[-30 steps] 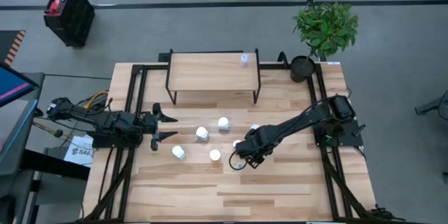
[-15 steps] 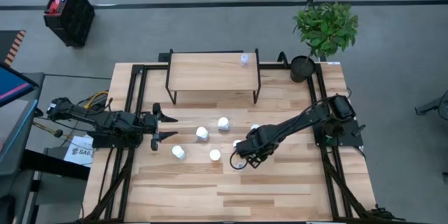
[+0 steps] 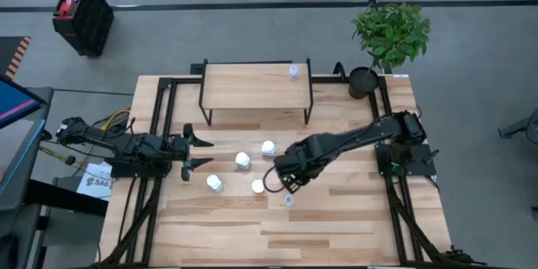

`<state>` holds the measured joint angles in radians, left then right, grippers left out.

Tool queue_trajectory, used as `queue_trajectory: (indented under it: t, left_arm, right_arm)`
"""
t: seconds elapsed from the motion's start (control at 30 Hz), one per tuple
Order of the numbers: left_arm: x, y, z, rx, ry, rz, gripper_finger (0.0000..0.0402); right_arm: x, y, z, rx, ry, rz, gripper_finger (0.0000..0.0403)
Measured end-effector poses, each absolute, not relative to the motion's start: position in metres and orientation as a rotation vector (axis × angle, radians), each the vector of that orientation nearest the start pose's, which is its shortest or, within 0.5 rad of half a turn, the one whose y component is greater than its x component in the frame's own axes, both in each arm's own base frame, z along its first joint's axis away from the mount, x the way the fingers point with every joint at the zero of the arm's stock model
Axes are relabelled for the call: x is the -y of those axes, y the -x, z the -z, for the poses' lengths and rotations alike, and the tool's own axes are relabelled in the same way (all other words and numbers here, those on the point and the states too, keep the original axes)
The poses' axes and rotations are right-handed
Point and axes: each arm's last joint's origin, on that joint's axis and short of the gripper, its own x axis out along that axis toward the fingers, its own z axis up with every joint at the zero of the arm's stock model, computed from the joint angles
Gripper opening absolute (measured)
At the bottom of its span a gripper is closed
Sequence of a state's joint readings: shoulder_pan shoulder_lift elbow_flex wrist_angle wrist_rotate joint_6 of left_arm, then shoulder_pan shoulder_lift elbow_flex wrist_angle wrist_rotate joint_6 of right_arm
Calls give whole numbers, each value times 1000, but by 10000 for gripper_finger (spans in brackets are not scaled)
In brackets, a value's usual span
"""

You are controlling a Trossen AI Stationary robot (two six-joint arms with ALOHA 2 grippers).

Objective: Pick and place medicine bottles onto shelf by color
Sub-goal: Put the top transparent pill bottle aligned with the other transparent pill bottle on the shelf

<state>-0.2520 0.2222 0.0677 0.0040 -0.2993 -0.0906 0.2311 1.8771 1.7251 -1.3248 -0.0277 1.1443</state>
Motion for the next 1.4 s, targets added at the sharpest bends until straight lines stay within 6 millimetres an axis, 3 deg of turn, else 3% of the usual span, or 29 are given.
queue_trajectory:
  t: [0.23,0.43,1.1,1.4]
  left_arm:
    - [19,-106,-163,-199,33,-54,222]
    - [18,-104,-157,-273,12,-56,222]
    - [18,-104,-157,-277,12,-57,222]
    - [18,-104,-157,-278,11,-58,222]
  right_arm:
    - [-71,-362,-343,-1163,-940,609,110]
    - [-60,-365,-372,-1035,-1023,607,110]
    - [-53,-369,-378,-962,-1130,633,111]
    - [-29,-372,-378,-947,-1074,627,112]
